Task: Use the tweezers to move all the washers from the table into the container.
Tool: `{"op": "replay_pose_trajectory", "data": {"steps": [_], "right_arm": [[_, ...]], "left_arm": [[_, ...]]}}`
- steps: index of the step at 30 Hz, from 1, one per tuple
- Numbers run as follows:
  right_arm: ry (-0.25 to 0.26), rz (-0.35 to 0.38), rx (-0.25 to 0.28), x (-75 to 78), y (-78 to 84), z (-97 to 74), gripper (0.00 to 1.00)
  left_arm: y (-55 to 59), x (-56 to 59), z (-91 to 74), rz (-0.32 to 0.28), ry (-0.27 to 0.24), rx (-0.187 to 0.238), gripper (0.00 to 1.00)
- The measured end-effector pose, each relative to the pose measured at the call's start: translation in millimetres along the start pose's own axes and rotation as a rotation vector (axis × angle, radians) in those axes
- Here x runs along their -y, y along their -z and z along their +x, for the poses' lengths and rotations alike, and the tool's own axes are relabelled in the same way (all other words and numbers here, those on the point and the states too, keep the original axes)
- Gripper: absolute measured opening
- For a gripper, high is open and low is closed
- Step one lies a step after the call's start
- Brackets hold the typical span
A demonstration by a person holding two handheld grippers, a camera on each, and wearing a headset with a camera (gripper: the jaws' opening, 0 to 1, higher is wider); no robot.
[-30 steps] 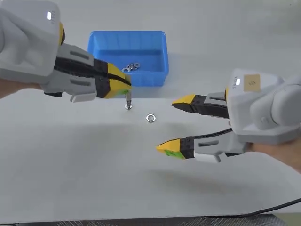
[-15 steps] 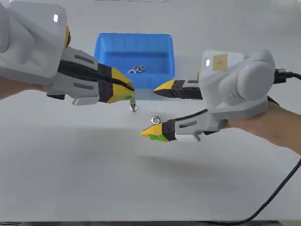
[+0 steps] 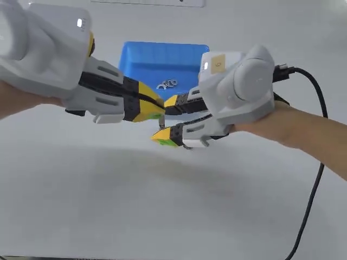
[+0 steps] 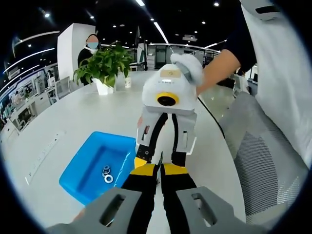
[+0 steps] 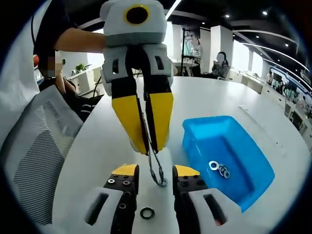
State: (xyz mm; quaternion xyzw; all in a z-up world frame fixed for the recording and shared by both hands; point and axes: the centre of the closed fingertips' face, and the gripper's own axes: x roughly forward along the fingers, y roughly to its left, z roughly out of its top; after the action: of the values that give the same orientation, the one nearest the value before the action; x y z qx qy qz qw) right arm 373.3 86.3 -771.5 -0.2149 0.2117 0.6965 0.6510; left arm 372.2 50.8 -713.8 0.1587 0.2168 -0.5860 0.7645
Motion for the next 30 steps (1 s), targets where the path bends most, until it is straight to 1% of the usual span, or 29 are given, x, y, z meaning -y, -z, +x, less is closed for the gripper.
{"op": "replay_pose_trajectory", "data": {"steps": [2, 4, 7, 10, 13, 19, 22, 24, 27, 30], "right_arm": [[-0.002, 0.006, -0.011, 1.7, 2.7, 1.1, 0.27], [-0.014, 0.009, -0.015, 0.3, 4.0, 1.3, 0.22], [-0.028, -0.013, -0.011, -1.9, 2.7, 2.0, 0.16], [-0.034, -0.021, -0.015, -2.4, 2.5, 3.6, 0.12], [-0.035, -0.025, -0.016, -1.6, 2.8, 5.2, 0.12], [-0.032, -0.037, -0.015, -1.3, 2.4, 5.9, 0.11], [-0.030, -0.039, -0.016, -1.8, 2.4, 5.9, 0.11], [-0.036, -0.039, -0.012, -4.0, 1.9, 6.0, 0.11], [-0.032, -0.040, -0.010, -3.8, 2.0, 6.1, 0.11], [-0.027, -0.044, -0.008, -3.2, 1.4, 6.2, 0.11]], "left_arm": [[0.4, 0.5, -0.5, 0.001, 0.000, -0.002, 0.07], [-0.2, 1.7, -0.1, 0.003, 0.001, -0.003, 0.07], [-1.9, 3.3, 0.4, 0.001, -0.001, -0.003, 0.07], [-2.8, 4.9, 0.9, 0.001, -0.001, -0.004, 0.07], [-4.2, 5.9, 1.5, 0.007, -0.008, -0.007, 0.07], [-3.7, 5.5, 0.9, 0.000, -0.013, -0.010, 0.07], [-4.0, 5.6, 1.0, -0.009, -0.020, -0.006, 0.07], [-4.1, 5.7, 0.8, -0.026, -0.018, 0.000, 0.07], [-4.7, 7.1, 1.8, -0.019, -0.019, -0.003, 0.07], [-5.0, 6.3, 2.0, -0.030, -0.022, -0.001, 0.07]]}}
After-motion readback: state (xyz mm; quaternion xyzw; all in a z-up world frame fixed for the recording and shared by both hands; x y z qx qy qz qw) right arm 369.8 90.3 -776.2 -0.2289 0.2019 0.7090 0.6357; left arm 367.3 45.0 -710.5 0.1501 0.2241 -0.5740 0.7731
